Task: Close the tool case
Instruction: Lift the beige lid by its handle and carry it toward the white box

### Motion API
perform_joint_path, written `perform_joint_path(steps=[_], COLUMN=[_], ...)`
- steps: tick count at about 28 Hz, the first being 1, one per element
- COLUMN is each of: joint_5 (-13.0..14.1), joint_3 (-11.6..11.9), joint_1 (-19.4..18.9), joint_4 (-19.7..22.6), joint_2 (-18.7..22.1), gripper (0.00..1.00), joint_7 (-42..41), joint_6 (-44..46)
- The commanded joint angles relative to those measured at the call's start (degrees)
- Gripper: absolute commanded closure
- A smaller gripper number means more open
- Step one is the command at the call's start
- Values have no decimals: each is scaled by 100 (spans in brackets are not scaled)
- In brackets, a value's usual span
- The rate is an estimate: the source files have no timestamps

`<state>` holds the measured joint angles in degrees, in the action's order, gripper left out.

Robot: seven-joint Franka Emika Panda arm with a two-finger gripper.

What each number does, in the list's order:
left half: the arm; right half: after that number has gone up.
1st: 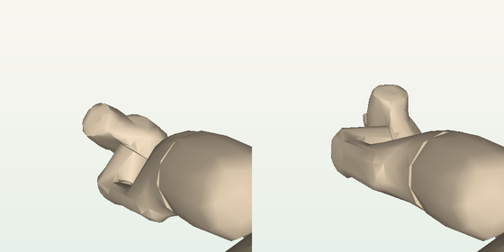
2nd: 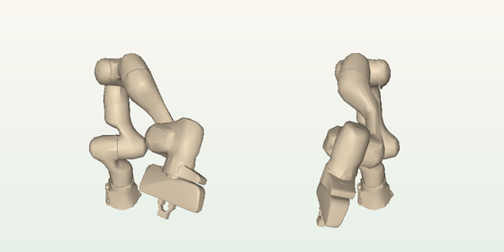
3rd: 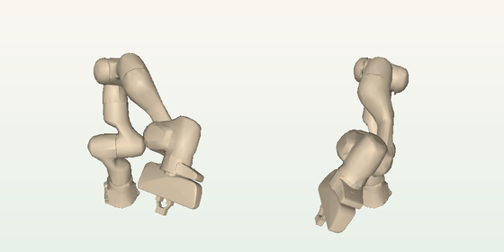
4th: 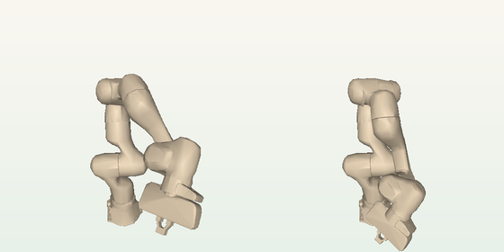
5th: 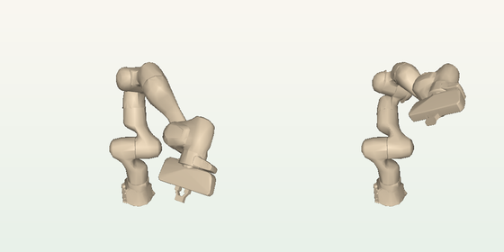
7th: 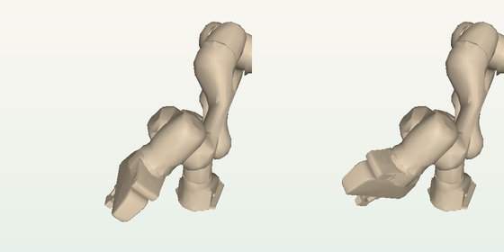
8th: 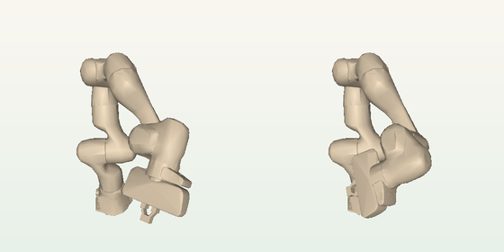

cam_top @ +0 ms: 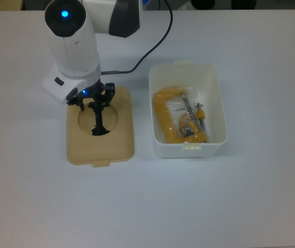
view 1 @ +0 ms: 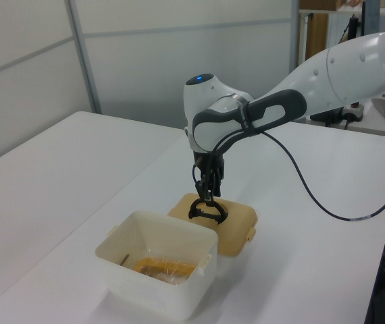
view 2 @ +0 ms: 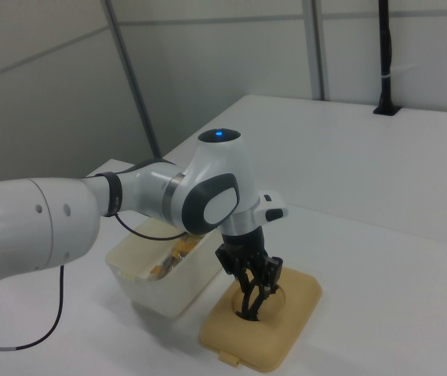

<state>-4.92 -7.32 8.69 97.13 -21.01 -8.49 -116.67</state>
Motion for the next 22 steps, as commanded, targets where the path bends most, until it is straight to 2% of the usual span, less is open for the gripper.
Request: perform_joint_path(steps=[1,3,6,15,20,22], joint_5=[-168,-168,-168,-159,-159,-159], joint_3=[11,11,11,11,20,20], joint_1=[-52,-52,-43,-8,28,71], joint_4=[52,52,52,25,-19,-97], joint_2=[-88,-123,-140,-53,325,474], gripper=[71,83,88,91,100,100], joint_7=[-83,-83,-92,-92,-74,-66], joint_6=[-277,-382,-391,-312,144,416])
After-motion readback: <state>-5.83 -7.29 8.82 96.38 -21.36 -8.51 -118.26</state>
